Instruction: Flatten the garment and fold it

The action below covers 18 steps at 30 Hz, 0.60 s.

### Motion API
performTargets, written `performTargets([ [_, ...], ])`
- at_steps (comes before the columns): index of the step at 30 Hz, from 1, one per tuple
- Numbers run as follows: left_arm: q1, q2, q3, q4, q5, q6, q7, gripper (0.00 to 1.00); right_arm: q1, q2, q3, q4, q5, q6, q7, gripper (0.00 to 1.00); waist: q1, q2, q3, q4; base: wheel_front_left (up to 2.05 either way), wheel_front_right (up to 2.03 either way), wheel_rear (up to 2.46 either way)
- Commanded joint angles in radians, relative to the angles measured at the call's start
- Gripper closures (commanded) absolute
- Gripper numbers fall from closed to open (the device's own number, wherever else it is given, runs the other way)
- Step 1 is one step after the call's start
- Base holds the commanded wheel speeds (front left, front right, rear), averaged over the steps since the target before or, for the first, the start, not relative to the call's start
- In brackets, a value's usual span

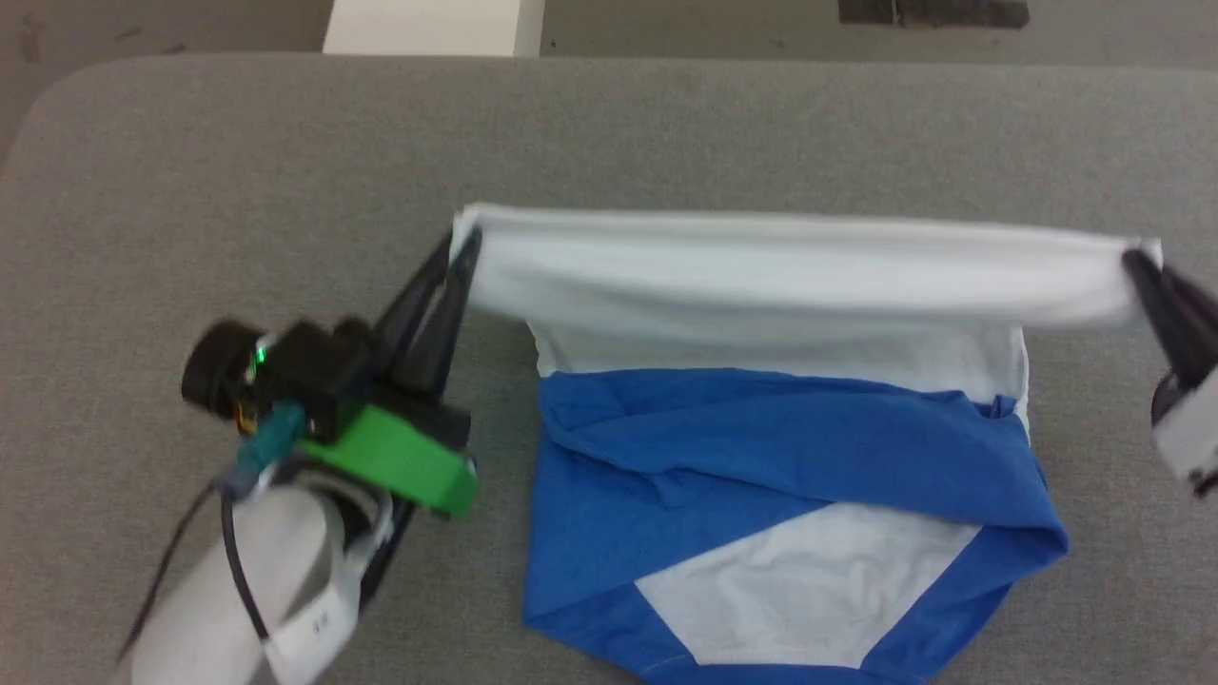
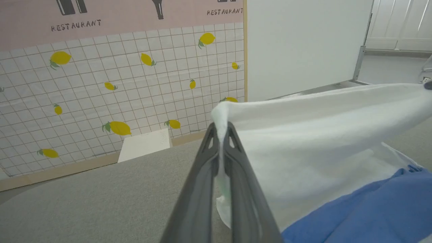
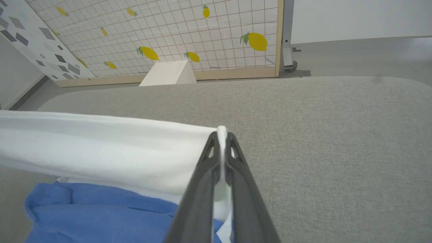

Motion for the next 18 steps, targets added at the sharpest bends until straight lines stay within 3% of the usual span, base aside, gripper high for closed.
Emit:
performTargets([
  [1, 0.057, 0.013, 0.001, -0.024, 0.008, 0.025, -0.014, 1.0, 0.057, 0.019, -0.015, -0.035, 0.002, -0.002, -0.012, 1.0, 0.0001, 0.0, -0.066, 0.025, 0.0, 0.0, 0.0],
  [9, 0.33, 0.023, -0.08, -0.074, 0.03, 0.069, -0.07, 1.0, 0.361, 0.154, -0.06, -0.156, 0.024, -0.002, -0.045, 1.0, 0.0001, 0.0, -0.11, 0.023, 0.0, 0.0, 0.0],
  [18, 0.437, -0.01, -0.147, 0.038, 0.059, 0.001, -0.096, 1.0, 0.541, 0.201, -0.047, -0.162, 0.027, -0.002, -0.064, 1.0, 0.0001, 0.0, -0.118, 0.014, 0.0, 0.0, 0.0],
])
